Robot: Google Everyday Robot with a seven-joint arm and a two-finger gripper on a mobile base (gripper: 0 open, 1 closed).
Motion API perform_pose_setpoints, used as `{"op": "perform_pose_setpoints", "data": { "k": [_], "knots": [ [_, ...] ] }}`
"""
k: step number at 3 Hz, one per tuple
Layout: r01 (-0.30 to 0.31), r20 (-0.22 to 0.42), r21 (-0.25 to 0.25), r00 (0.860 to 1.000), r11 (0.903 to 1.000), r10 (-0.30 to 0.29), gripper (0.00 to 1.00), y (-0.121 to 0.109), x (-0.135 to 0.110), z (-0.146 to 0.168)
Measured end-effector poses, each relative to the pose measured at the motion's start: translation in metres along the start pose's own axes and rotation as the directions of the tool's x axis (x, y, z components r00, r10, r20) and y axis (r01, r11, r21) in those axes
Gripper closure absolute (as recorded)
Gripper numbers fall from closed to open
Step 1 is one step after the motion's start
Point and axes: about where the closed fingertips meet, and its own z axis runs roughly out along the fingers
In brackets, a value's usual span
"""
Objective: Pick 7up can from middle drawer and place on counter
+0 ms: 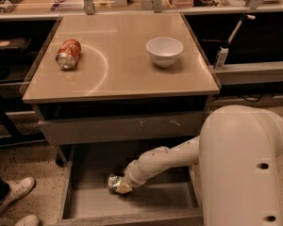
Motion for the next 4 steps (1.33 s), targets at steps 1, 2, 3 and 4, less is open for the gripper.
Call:
{"op": "perform_pose_setpoints", "data": {
  "k": [1,2,3,4],
  "knots": [
    [-0.021,0.038,0.024,0.999,0.9995,0.020,1.00,0.008,-0.006,-0.026],
    [-0.066,0.025,0.062,0.998,0.9959,0.064,1.00,0.016,-0.009,-0.063],
    [-0.125,0.023,0.127,0.992,0.9840,0.123,1.00,0.014,-0.008,-0.109],
    [-0.141,0.046,0.197,0.990,0.9703,0.134,1.00,0.005,-0.013,-0.157]
  ]
}}
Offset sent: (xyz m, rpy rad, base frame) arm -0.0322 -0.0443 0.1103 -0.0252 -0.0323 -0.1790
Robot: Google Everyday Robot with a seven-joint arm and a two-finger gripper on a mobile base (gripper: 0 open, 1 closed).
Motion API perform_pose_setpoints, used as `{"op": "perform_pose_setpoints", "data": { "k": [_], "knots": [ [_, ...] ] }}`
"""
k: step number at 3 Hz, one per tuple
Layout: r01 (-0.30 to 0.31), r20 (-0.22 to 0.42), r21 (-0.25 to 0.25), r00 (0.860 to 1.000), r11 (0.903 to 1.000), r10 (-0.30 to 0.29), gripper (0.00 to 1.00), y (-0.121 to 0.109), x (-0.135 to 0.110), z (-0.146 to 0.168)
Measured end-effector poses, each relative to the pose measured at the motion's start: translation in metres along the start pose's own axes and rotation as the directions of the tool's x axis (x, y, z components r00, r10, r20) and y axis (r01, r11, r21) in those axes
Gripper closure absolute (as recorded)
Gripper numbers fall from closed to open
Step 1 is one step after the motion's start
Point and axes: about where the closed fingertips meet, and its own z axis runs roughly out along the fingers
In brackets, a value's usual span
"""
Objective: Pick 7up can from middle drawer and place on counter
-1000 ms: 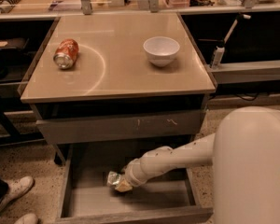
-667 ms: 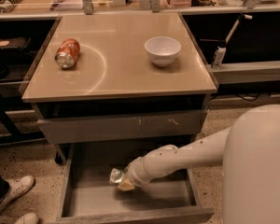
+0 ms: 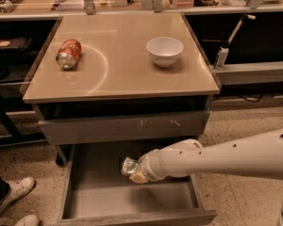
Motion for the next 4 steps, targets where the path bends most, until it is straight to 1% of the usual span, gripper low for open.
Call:
{"op": "perform_pose_setpoints", "data": {
  "k": [1,2,3,4],
  "knots": [
    [0.001,0.000,0.000,1.000,1.0000,-0.001,1.00,0.000,0.000,0.000],
    [0.028,-0.009,-0.008,1.000,0.9996,-0.028,1.00,0.009,-0.020,-0.021],
    [0.072,-0.014,-0.011,0.997,0.9974,-0.072,1.00,0.015,-0.050,-0.046],
    [0.132,0.004,-0.014,0.991,0.9912,-0.132,1.00,0.016,-0.088,-0.071]
  ]
}}
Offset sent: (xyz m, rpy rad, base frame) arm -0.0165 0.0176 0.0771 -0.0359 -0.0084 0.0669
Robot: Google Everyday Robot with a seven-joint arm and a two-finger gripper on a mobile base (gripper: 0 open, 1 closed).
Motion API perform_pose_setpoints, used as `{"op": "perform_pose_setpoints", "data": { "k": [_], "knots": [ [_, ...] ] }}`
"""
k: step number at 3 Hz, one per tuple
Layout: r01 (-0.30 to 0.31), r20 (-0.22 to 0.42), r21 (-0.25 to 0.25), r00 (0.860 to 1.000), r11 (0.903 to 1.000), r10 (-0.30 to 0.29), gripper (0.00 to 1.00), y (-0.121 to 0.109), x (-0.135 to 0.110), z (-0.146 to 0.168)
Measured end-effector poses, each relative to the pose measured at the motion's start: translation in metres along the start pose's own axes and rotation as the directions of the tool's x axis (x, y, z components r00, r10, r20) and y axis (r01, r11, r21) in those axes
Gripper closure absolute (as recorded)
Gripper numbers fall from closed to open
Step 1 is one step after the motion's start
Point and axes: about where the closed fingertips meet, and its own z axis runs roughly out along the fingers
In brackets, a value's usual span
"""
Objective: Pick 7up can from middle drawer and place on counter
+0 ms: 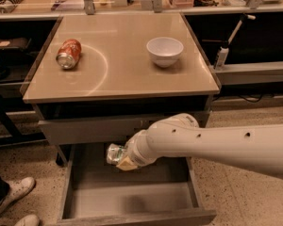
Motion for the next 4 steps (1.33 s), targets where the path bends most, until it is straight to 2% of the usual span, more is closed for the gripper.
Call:
{"op": "perform_pose_setpoints", "data": {
  "k": [1,2,3,4],
  "knots": [
    [0.079,0.027,-0.012,0.997,0.9968,-0.078,1.00,-0.008,-0.040,-0.020],
    [0.082,0.020,-0.014,0.996,0.9965,-0.082,1.00,-0.006,-0.043,-0.026],
    [0.094,0.009,0.017,0.996,0.9954,-0.094,1.00,-0.001,-0.060,-0.061],
    [0.131,0.009,0.071,0.991,0.9888,-0.132,1.00,-0.003,-0.087,-0.102]
  ]
}}
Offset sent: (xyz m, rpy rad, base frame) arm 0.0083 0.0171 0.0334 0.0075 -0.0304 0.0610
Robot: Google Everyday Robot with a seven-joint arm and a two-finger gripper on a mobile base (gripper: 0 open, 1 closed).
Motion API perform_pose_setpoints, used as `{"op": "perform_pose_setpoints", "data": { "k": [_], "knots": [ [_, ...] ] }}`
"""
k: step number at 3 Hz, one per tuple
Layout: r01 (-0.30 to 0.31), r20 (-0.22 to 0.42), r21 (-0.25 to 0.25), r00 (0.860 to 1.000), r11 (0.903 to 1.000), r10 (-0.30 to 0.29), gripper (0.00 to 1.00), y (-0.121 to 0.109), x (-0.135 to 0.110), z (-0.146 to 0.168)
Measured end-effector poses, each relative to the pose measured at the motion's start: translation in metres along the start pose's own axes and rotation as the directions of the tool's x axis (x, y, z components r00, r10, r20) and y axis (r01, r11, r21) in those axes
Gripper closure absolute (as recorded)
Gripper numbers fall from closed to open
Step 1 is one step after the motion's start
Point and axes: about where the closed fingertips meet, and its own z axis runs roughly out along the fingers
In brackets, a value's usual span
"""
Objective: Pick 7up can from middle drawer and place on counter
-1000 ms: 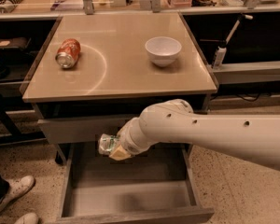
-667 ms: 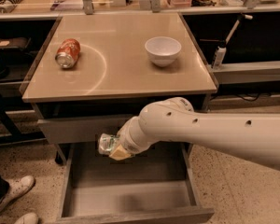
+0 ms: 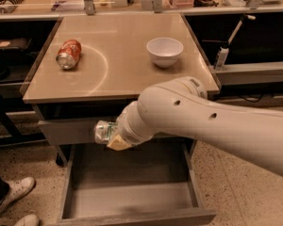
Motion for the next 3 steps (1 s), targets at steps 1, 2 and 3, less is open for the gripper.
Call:
{"op": "perform_pose_setpoints", "data": {
  "k": [1,2,3],
  "knots": [
    [0.045,0.000,0.041,0.999,0.9981,-0.045,1.00,-0.017,-0.027,-0.029],
    [0.045,0.000,0.041,0.999,0.9981,-0.045,1.00,-0.017,-0.027,-0.029],
    [0.059,-0.001,0.091,0.998,0.9941,-0.059,1.00,-0.039,-0.046,-0.052]
  ]
}}
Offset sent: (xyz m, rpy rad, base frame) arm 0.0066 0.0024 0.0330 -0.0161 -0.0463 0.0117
